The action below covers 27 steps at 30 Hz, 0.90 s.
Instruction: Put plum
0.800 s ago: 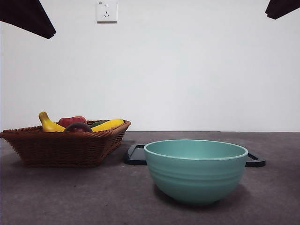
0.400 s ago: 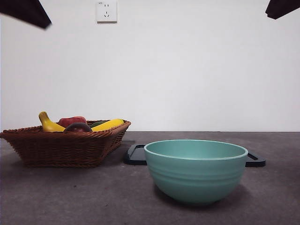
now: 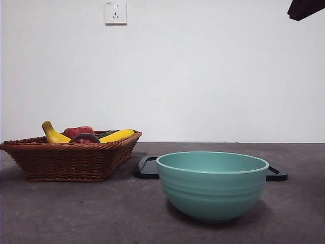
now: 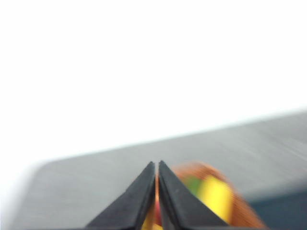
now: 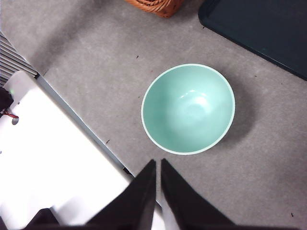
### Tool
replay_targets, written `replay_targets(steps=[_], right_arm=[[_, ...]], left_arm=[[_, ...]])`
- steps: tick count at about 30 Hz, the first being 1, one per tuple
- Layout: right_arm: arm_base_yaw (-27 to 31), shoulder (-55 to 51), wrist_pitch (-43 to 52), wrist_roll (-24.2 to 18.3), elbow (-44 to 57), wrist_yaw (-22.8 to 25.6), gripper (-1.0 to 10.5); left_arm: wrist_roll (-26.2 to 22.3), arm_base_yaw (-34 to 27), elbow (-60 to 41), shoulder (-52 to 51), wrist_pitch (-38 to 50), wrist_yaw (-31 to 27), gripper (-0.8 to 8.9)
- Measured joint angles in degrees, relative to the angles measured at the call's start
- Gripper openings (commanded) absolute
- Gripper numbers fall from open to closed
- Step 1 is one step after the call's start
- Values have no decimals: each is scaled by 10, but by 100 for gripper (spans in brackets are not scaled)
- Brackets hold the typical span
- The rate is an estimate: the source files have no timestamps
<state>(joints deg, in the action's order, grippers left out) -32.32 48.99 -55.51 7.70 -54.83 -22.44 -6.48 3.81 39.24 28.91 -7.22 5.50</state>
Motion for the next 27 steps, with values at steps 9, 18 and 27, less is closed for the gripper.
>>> replay_targets(steps=[9, 18, 27], right_arm=[[0, 0, 0, 0, 0, 0, 6], [0, 0, 0, 0, 0, 0, 6], [0, 0, 0, 0, 0, 0, 6]], left_arm=[[-1, -40, -197, -132, 106, -22, 8], [-1, -63, -313, -213, 110, -28, 8], [-1, -67, -365, -252, 100, -41, 8]])
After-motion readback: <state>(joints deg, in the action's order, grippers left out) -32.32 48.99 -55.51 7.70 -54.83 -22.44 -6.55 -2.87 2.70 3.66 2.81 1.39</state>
